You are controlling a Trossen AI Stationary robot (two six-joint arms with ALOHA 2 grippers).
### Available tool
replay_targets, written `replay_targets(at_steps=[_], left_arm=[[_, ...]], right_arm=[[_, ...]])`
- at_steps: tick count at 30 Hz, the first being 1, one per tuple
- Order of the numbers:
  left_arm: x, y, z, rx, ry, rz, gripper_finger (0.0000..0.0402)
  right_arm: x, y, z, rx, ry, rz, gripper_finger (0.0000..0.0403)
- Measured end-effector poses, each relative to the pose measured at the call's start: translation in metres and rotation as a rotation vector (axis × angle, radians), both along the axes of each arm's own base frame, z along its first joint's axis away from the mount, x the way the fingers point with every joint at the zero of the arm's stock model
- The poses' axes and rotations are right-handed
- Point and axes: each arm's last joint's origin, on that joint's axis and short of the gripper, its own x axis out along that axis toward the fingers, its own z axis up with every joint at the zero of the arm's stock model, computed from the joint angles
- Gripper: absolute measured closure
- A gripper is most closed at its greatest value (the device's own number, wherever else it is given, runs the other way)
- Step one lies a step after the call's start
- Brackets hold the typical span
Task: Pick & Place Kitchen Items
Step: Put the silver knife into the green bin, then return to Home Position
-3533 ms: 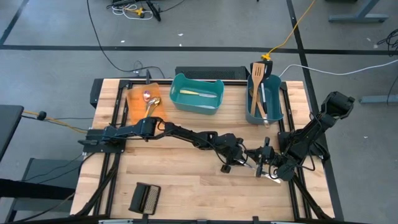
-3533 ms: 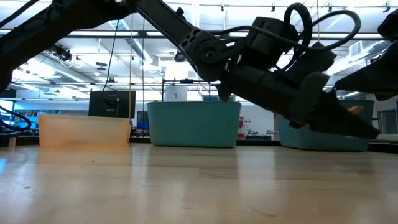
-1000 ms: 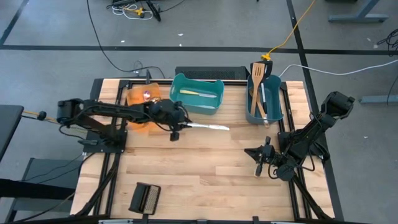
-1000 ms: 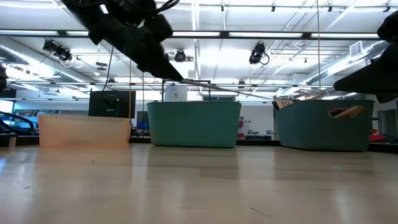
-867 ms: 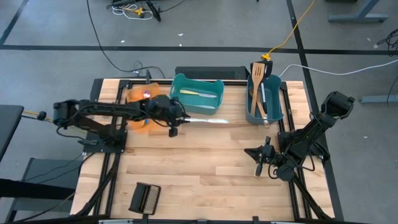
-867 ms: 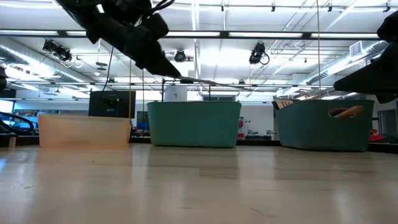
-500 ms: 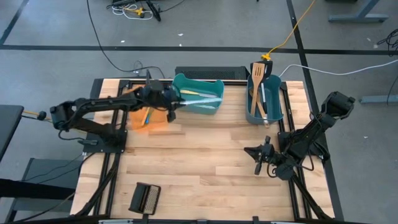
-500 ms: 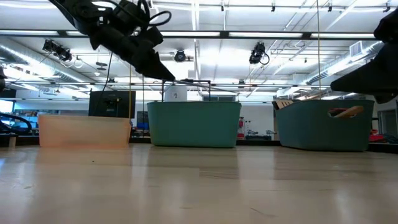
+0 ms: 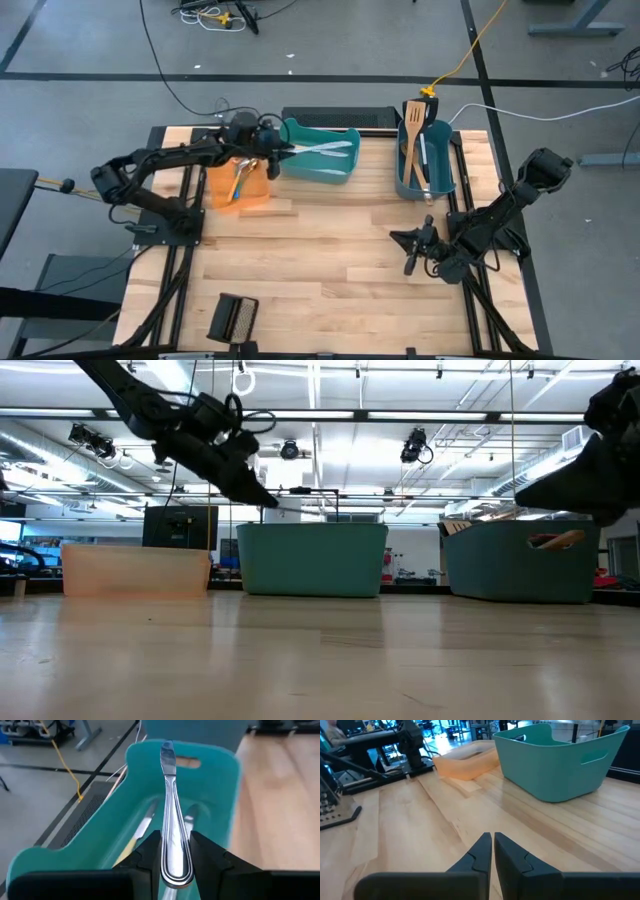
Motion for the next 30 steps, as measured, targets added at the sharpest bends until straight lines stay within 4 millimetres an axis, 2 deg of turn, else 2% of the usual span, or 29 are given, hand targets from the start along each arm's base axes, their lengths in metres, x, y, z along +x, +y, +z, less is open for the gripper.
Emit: replay_targets(at_steps=[8,19,21,26,30], left_arm=[[-0.002,0.022,-0.023,-0.037,0.028,0.043,0.0313],[-0.004,0.024,-0.024,-0.053,0.028,0.042,0.0312],[-0.002,0.022,-0.024,-0.057,0.032,0.036,0.0279],[-0.001,0.02,-0.025,-0.075,0.031,0.039,0.0166],[-0.001,0.02,-0.025,-0.106,0.027,0.055,0.0117]], right_arm=[[0.004,-0.002,0.003,-0.004,-0.015,-0.017,0.037],[0.007,-0.006,0.003,-0.005,-0.014,-0.041,0.037],[0.007,-0.006,0.003,-0.005,-0.015,-0.042,0.037],[0.007,-0.006,0.003,-0.001,-0.018,-0.042,0.037],[0.007,-0.006,0.004,0.004,-0.023,-0.043,0.037]])
